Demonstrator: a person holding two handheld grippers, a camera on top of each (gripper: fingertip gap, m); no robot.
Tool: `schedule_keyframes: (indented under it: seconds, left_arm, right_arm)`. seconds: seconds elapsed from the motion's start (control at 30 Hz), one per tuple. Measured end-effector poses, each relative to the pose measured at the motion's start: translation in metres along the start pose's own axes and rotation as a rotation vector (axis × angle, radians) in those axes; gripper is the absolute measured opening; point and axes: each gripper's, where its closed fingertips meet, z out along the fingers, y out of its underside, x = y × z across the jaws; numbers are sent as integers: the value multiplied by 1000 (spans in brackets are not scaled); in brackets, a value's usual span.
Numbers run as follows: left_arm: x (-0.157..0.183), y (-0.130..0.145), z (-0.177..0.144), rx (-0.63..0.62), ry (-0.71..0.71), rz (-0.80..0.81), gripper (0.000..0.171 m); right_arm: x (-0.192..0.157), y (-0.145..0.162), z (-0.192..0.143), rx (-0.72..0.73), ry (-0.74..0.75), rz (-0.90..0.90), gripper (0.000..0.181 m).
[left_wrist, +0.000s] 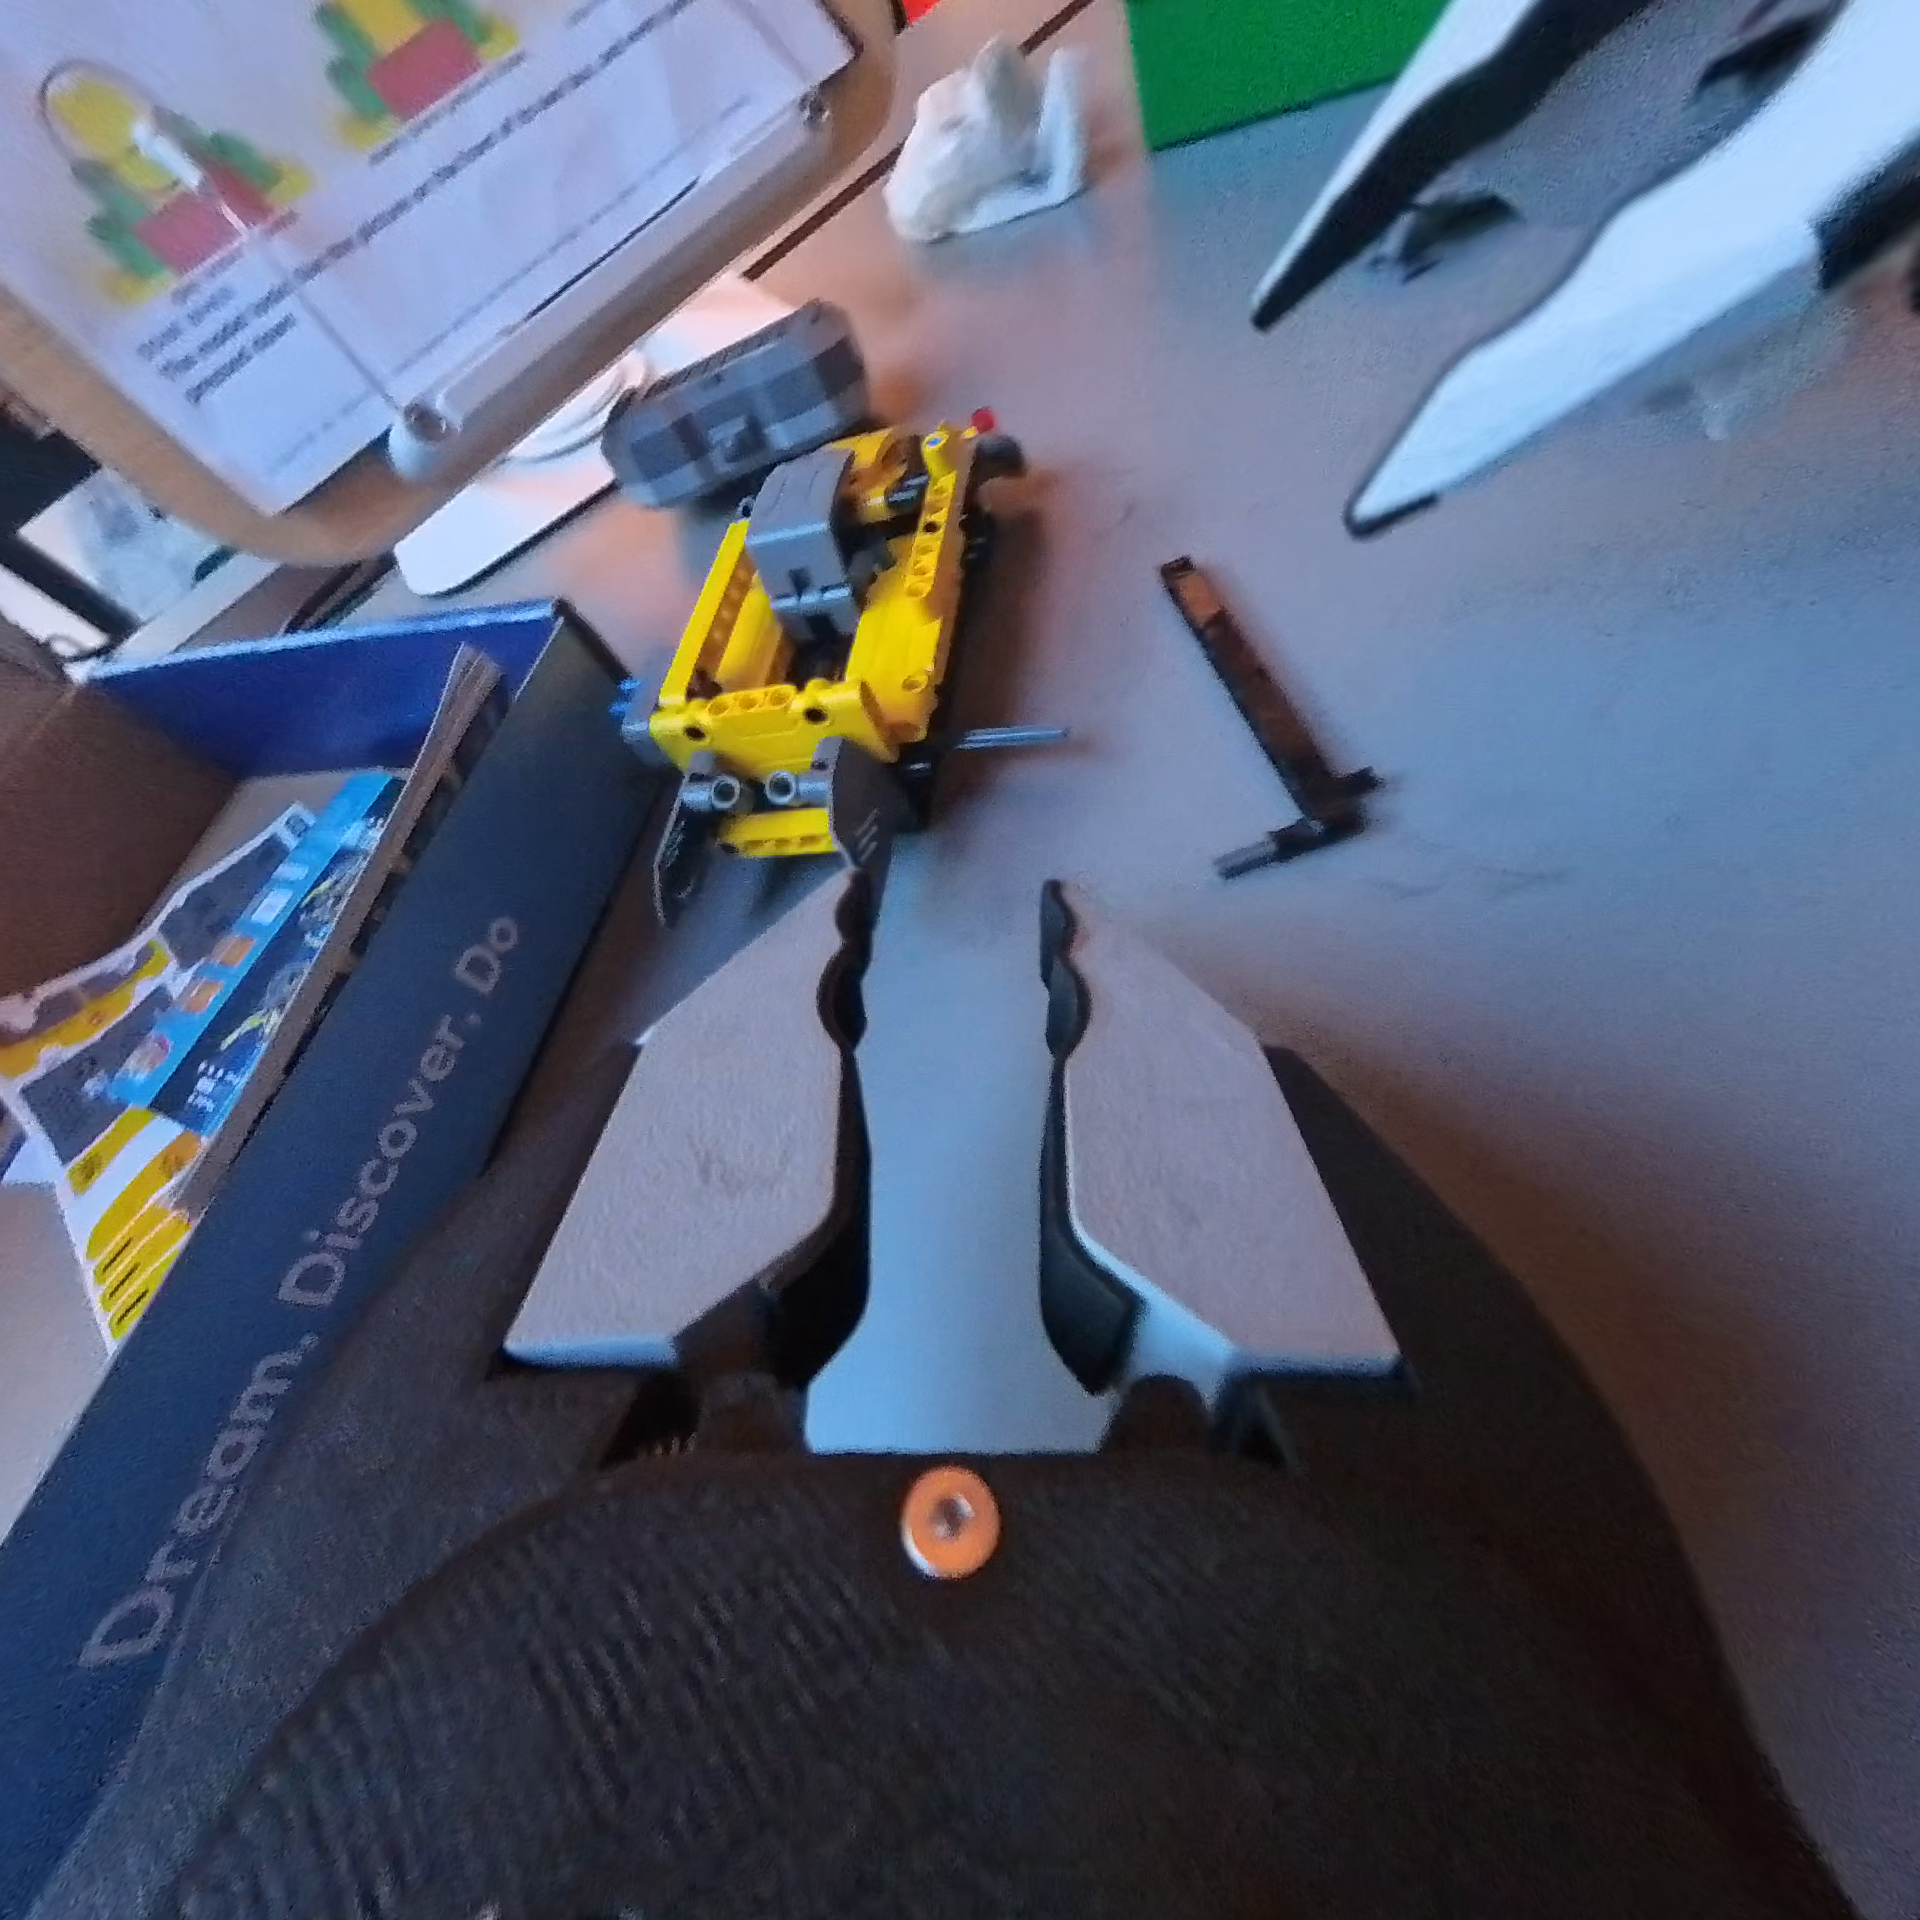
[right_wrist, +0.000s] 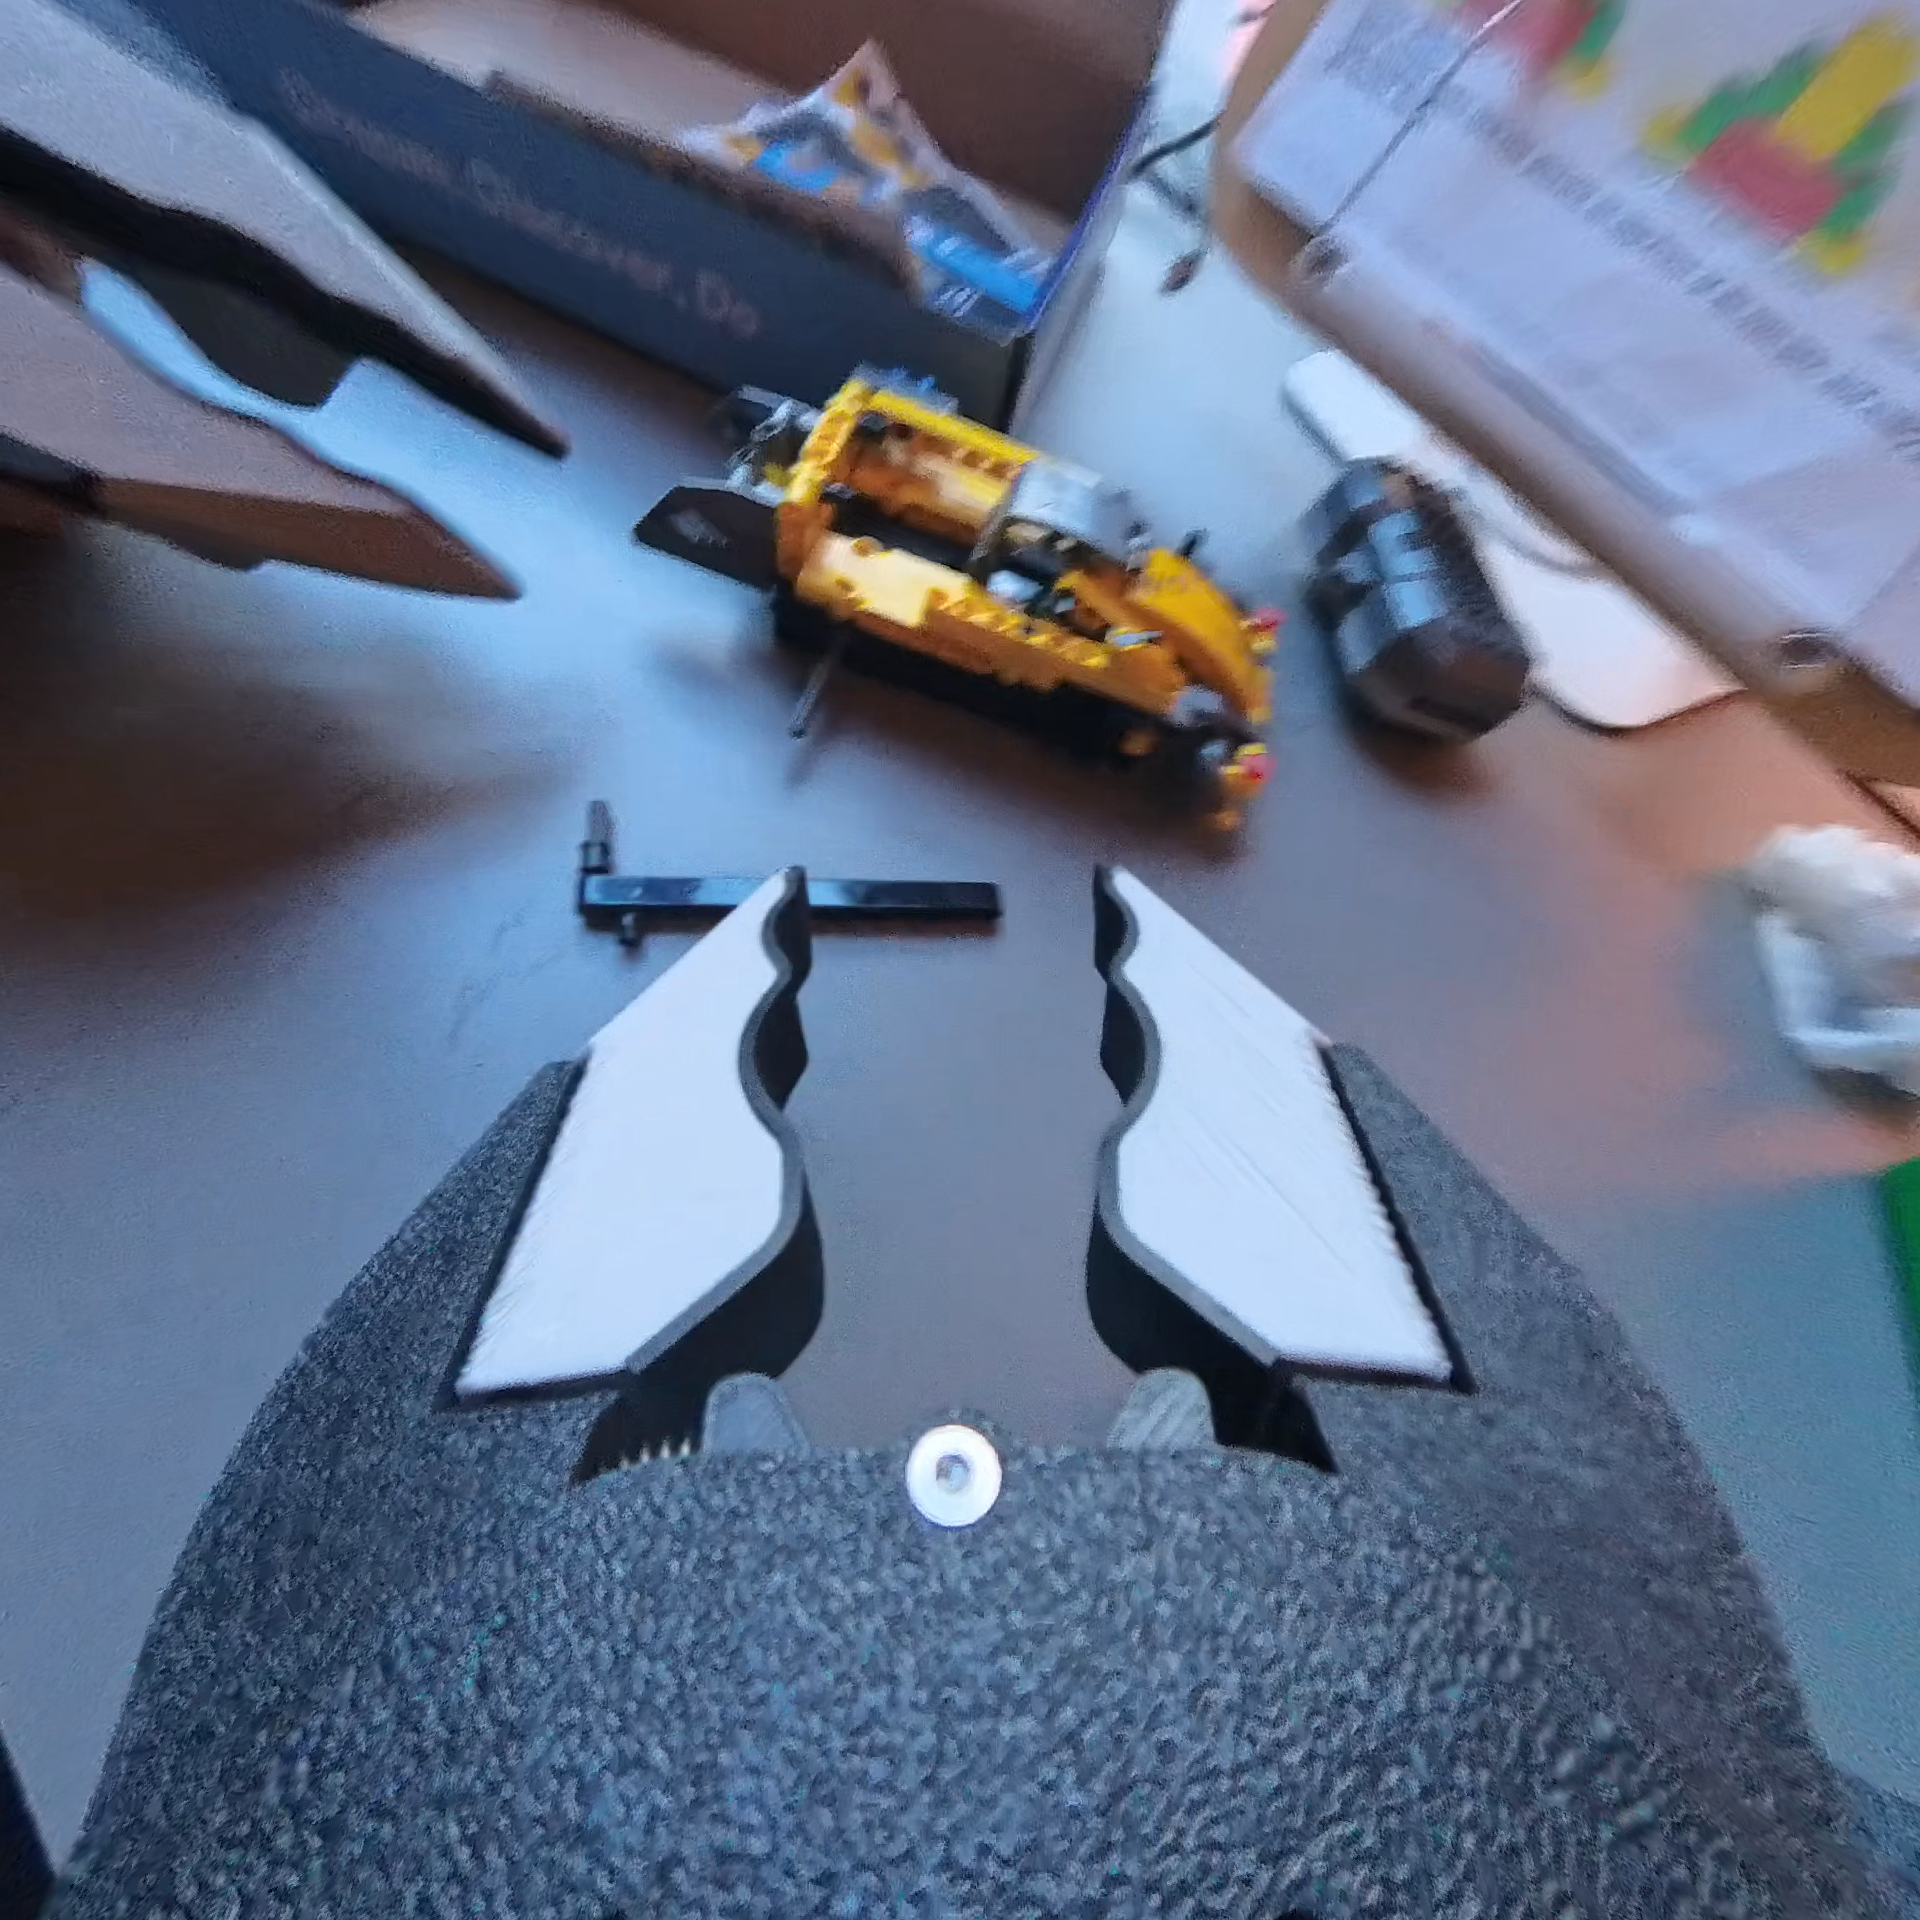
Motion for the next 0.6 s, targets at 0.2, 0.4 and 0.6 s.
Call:
schedule_keyframes:
  seconds: [0.2,0.4,0.6]
  left_arm:
    - [11,7,6,-83,88,-157,42]
    - [42,7,2,-121,217,-180,47]
    - [64,10,19,-215,296,53,46]
  right_arm:
    - [-15,-5,16,8,-157,-177,52]
    - [-9,-25,4,184,-231,-152,40]
    - [-21,-21,-5,219,-280,-197,35]
